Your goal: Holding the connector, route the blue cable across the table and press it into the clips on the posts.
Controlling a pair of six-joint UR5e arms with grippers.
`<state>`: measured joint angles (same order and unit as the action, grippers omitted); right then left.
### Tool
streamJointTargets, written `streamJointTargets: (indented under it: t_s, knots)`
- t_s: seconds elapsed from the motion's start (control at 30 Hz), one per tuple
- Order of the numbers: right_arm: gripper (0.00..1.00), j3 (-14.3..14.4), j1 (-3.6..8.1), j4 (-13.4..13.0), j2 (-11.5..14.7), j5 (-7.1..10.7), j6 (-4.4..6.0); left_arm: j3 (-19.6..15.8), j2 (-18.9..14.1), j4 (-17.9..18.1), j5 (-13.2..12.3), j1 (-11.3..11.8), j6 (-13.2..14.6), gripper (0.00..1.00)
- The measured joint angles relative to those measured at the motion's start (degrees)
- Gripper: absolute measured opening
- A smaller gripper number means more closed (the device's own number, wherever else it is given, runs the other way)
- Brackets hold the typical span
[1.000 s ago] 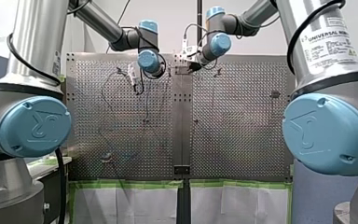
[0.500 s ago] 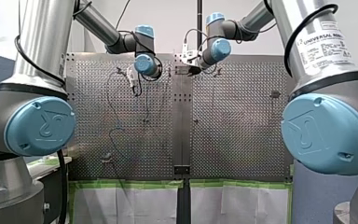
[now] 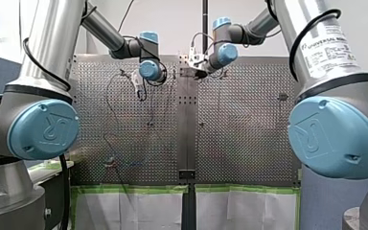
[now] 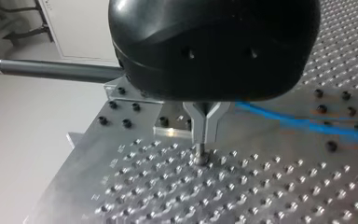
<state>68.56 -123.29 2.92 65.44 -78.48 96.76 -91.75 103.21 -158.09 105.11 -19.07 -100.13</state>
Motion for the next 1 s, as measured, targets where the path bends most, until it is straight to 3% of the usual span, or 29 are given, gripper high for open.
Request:
streamJointTargets:
  t_s: [0.27,0.43,0.77,0.83,0.87,0.9,0.93,0.97,1.0]
  knots:
    - [0.00,-2.3,1.33,-0.1,-0.8,0.41,0.07,1.4,0.3,0.3,-0.9,1.1,-0.2,0.00]
    - [0.00,-3.6,2.14,-0.1,-1.2,0.70,0.11,2.8,2.2,0.3,-1.7,1.7,0.0,0.00]
    - [0.00,-3.9,3.27,-0.1,-1.7,0.99,-0.05,4.4,4.4,-0.6,-1.8,2.8,0.2,0.00]
    - [0.00,-3.9,3.38,-0.1,-1.7,1.02,-0.14,4.5,4.5,-1.0,-1.6,2.8,0.2,0.23]
    - [0.00,-3.9,3.40,0.0,-1.7,1.02,-0.16,4.5,4.5,-1.2,-1.4,2.8,0.3,0.23]
    - [0.00,-3.9,3.42,0.0,-1.7,1.03,-0.19,4.5,4.4,-1.5,-1.2,2.7,0.4,0.34]
    - [0.00,-3.9,3.45,0.0,-1.7,1.03,-0.21,4.5,4.4,-1.7,-1.1,2.6,0.4,0.52]
    - [0.00,-3.9,3.46,0.0,-1.7,1.03,-0.21,4.5,4.4,-2.0,-0.9,2.6,0.5,0.52]
    - [0.00,-3.9,3.46,0.0,-1.7,1.03,-0.23,4.5,4.4,-2.5,-0.8,2.5,0.5,0.70]
